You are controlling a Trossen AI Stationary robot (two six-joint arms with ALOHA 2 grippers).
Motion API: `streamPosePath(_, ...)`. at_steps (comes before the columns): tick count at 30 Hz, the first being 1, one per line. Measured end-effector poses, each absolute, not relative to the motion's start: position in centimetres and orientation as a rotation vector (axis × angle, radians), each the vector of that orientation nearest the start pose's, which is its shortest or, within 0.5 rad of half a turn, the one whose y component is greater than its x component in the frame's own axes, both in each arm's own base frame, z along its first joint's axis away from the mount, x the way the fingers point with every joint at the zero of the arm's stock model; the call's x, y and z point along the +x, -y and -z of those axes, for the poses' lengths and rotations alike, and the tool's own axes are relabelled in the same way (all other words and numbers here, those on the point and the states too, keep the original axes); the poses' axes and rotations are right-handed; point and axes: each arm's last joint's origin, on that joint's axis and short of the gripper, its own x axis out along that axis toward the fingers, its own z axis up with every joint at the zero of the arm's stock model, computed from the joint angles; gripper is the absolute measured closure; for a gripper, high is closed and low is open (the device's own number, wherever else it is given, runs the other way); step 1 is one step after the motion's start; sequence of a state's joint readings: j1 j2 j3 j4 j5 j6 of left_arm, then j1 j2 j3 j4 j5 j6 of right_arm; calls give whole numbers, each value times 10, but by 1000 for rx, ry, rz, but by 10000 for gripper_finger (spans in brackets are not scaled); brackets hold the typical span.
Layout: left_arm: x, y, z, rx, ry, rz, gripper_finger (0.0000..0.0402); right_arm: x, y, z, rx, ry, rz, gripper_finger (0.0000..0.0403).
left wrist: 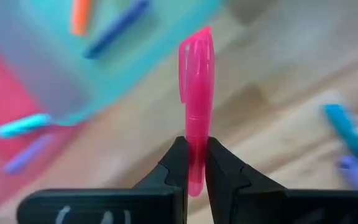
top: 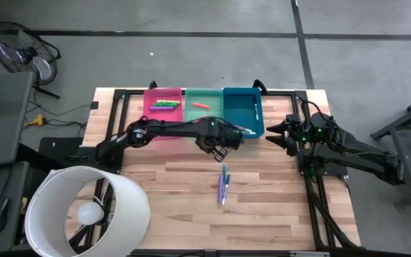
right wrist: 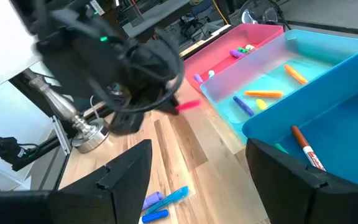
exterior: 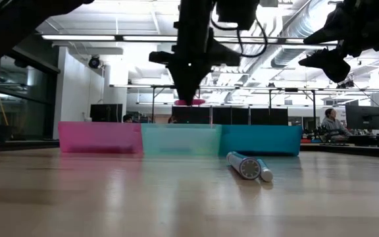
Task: Pick & Place Markers
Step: Put the pink pen into the green bin
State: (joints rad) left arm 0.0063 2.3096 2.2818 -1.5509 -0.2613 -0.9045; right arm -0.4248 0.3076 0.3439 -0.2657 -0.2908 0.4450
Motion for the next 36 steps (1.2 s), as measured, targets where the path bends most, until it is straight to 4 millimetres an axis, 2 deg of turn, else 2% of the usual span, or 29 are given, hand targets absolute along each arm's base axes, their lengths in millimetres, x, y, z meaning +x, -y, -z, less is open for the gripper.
streamPosePath(4,436,-32,-271,-463,-1318,-906,377,98,35,-231,523,-182,179,153)
streamPosePath(11,428,-68,-277,-354,-1365,-847,377,98,35,-231,523,-182,180,153)
streamPosePath(17,423,-96,-276,-240,-1442,-748,379,98,35,-231,523,-182,179,153)
streamPosePath(27,418,-130,-256,-128,-1532,-599,379,98,35,-231,523,-182,179,153)
streamPosePath(36,420,-143,-236,-125,-1532,-389,379,98,35,-231,523,-182,180,153)
